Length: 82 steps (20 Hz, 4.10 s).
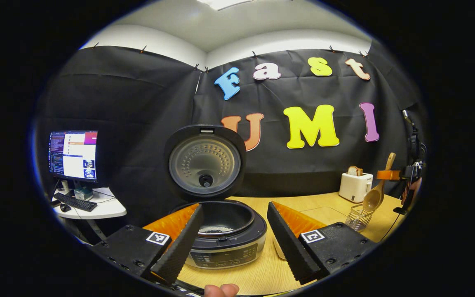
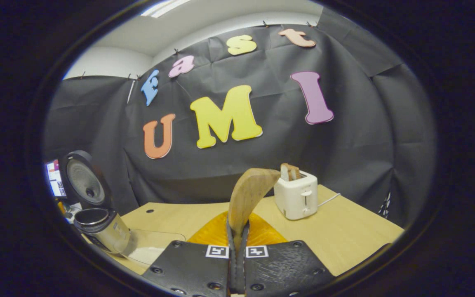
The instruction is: Close the left gripper, press the button to open the rice cooker; take a wooden spoon from the chopstick holder with the right hand, scoop a spoonful of rice and pour it into the rice cooker, then put the wooden spoon back into the chopstick holder.
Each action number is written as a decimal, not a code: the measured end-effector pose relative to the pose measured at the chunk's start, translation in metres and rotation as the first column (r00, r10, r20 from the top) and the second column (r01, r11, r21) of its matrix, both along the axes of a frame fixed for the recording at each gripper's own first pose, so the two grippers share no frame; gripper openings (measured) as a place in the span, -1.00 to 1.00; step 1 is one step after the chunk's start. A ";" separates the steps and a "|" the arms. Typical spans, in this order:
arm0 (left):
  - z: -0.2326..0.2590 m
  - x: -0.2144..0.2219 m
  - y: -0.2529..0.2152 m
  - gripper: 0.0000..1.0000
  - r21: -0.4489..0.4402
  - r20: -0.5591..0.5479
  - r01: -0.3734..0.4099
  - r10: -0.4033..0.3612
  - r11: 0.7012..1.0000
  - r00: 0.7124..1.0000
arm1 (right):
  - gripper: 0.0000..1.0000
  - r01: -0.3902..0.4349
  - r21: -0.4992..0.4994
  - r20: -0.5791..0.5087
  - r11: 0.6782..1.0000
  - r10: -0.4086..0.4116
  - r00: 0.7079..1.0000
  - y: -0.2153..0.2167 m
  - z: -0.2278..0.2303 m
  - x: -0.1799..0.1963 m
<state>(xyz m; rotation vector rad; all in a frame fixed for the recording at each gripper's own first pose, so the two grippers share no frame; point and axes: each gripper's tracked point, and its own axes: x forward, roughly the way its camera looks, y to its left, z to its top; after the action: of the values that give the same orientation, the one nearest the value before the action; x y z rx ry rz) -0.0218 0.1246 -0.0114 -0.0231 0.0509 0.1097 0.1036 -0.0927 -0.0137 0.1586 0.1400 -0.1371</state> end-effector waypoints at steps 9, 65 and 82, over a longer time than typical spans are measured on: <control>0.001 -0.005 0.014 0.98 0.003 -0.006 -0.023 0.023 1.000 1.000 | -0.96 -0.197 -0.056 0.001 0.979 0.197 0.980 0.105 0.041 0.039; -0.001 -0.008 0.033 0.99 -0.041 -0.024 -0.058 0.057 0.997 0.998 | -1.00 -0.125 0.531 -0.175 0.838 0.253 0.952 0.192 -0.095 0.067; -0.004 -0.005 0.051 0.99 -0.040 -0.005 -0.112 0.112 0.993 0.994 | -1.00 -0.163 0.751 -0.074 0.639 0.327 0.942 0.199 -0.045 0.073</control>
<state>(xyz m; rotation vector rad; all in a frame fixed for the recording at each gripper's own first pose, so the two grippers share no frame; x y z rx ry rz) -0.0266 0.1757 -0.0156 -0.0663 0.0541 0.2212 0.1763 0.1061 -0.0586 0.9510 0.4245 0.1965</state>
